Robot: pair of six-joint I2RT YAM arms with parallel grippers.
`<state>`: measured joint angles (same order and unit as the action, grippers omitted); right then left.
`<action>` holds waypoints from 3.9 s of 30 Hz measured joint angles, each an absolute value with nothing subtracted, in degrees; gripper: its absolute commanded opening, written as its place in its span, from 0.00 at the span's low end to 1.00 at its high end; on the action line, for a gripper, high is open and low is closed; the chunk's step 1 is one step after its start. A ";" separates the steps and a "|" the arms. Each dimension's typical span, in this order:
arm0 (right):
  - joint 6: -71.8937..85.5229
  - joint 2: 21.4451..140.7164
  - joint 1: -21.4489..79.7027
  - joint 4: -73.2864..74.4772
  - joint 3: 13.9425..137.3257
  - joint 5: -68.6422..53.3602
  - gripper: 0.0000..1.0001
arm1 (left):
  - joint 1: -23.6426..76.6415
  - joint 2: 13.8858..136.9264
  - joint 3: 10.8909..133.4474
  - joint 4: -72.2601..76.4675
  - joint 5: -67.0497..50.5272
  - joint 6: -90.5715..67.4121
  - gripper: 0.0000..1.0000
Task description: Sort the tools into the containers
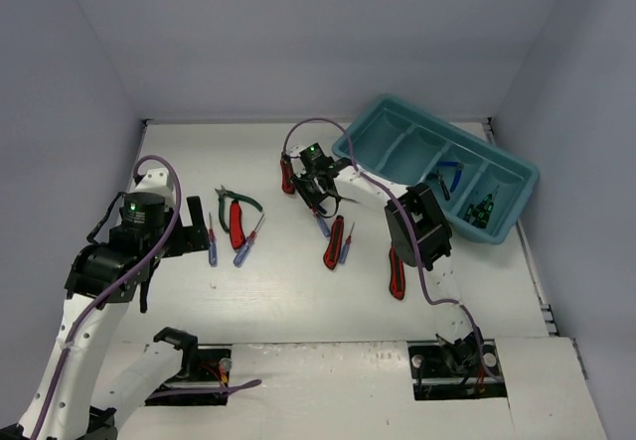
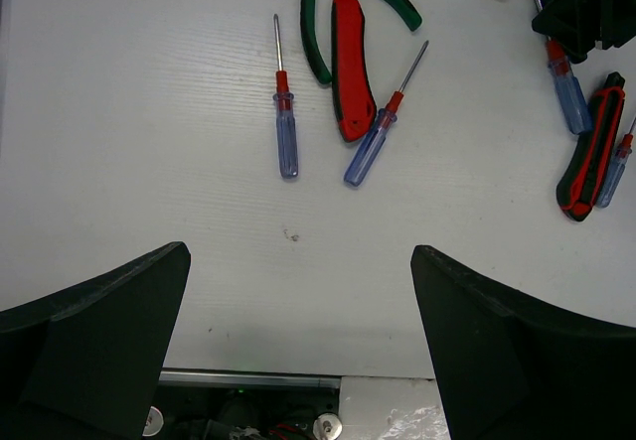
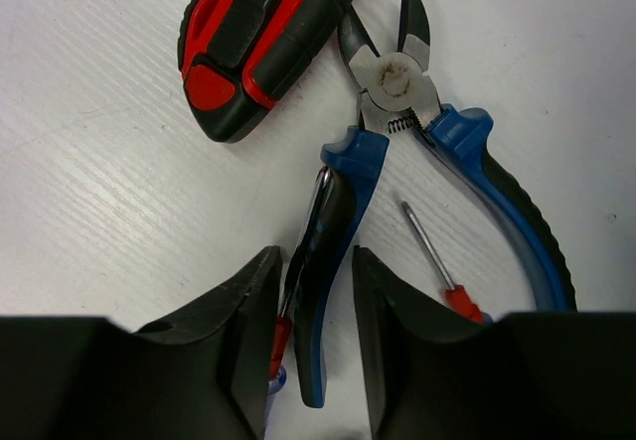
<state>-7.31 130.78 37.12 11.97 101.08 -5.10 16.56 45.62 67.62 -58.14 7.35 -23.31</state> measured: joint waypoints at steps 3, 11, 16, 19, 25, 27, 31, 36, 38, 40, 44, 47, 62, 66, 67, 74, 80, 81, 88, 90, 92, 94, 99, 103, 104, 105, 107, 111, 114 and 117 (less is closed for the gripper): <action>-7.07 130.78 37.10 11.86 101.14 -5.10 0.50 | 16.56 45.23 67.49 -58.17 7.35 -23.48 0.92; -5.68 130.72 37.10 12.28 101.85 -5.30 0.51 | 16.56 44.60 66.78 -58.61 7.31 -23.90 0.92; -4.49 130.41 36.86 12.45 103.60 -5.27 0.38 | 16.56 44.17 66.78 -58.66 7.31 -23.90 0.92; -3.74 129.70 36.71 12.51 104.23 -5.14 0.29 | 16.56 43.84 66.72 -58.78 7.29 -24.08 0.92; -2.67 129.51 36.69 12.50 105.25 -4.94 0.25 | 16.56 43.26 66.72 -59.33 7.29 -24.24 0.92; -2.42 129.52 36.69 12.59 105.46 -4.90 0.25 | 16.56 43.18 66.72 -59.51 7.29 -24.27 0.92; -1.73 129.77 36.69 12.68 106.51 -4.63 0.22 | 16.56 43.09 66.72 -59.85 7.29 -24.27 0.92; -1.10 131.00 36.53 12.61 107.83 -3.35 0.21 | 16.56 43.04 66.72 -60.12 7.29 -24.27 0.92; -0.94 131.60 36.34 12.65 107.90 -2.85 0.21 | 16.56 42.96 66.72 -60.25 7.31 -24.27 0.92; -0.84 132.01 36.10 12.69 107.84 -2.44 0.20 | 16.56 42.87 66.72 -60.26 7.29 -24.27 0.92; -0.82 132.09 35.93 12.62 107.10 -2.24 0.20 | 16.56 42.70 66.52 -60.25 7.29 -24.27 0.92; -0.51 131.92 35.84 11.52 105.57 -2.32 0.19 | 16.56 42.70 66.00 -60.28 7.29 -24.29 0.92; 0.27 129.58 35.78 6.08 100.19 -2.38 0.21 | 16.56 42.68 65.82 -60.39 7.29 -24.32 0.92; 1.17 129.49 35.69 6.00 100.09 -2.39 0.22 | 16.56 42.68 65.82 -60.38 7.29 -24.34 0.92; 1.39 129.46 35.68 6.00 100.09 -2.39 0.22 | 16.56 42.69 65.82 -60.40 7.29 -24.34 0.92; 2.30 128.95 35.68 7.21 99.88 -2.72 0.23 | 16.56 42.70 65.82 -60.40 7.29 -24.32 0.92; 1.33 128.42 35.33 8.92 99.79 -2.57 0.24 | 16.56 42.74 65.82 -60.40 7.29 -24.32 0.92; 0.78 128.26 35.18 9.20 99.79 -2.51 0.26 | 16.56 42.72 65.82 -60.40 7.29 -24.32 0.92; -5.00 127.15 30.73 10.02 99.81 -3.12 0.30 | 16.56 41.93 65.78 -60.45 7.29 -24.32 0.92; -6.74 127.13 29.42 10.13 99.83 -3.29 0.31 | 16.56 41.69 65.78 -60.47 7.29 -24.32 0.92; -8.63 127.13 28.00 10.40 99.83 -3.73 0.31 | 16.56 41.47 65.78 -60.47 7.29 -24.32 0.92; -10.17 127.15 27.04 10.71 99.91 -4.77 0.31 | 16.56 41.45 65.78 -60.47 7.27 -24.32 0.92; -12.75 127.43 26.61 11.63 100.61 -7.09 0.31 | 16.56 41.53 65.78 -60.47 7.27 -24.32 0.92; -13.65 127.81 26.66 11.83 100.60 -9.34 0.31 | 16.56 41.62 65.78 -60.47 7.25 -24.32 0.92; -13.74 127.99 26.71 11.84 100.60 -9.93 0.32 | 16.56 41.69 65.78 -60.47 7.25 -24.32 0.92; -13.80 128.19 26.77 11.85 100.60 -10.45 0.32 | 16.56 41.80 65.78 -60.47 7.25 -24.32 0.92; -13.86 128.59 26.97 12.01 100.60 -11.10 0.33 | 16.56 42.03 65.78 -60.47 7.25 -24.32 0.92; -14.37 129.15 27.49 11.86 100.60 -10.84 0.33 | 16.56 42.56 65.78 -60.47 7.25 -24.30 0.92; -14.53 129.24 27.74 11.80 100.62 -10.23 0.33 | 16.56 42.73 65.78 -60.46 7.25 -24.30 0.92; -14.57 129.25 28.00 11.79 100.62 -9.43 0.33 | 16.56 42.62 65.78 -60.47 7.25 -24.30 0.92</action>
<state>-14.57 129.25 28.00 11.79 100.62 -9.43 16.56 42.62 65.78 -60.47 7.25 -24.30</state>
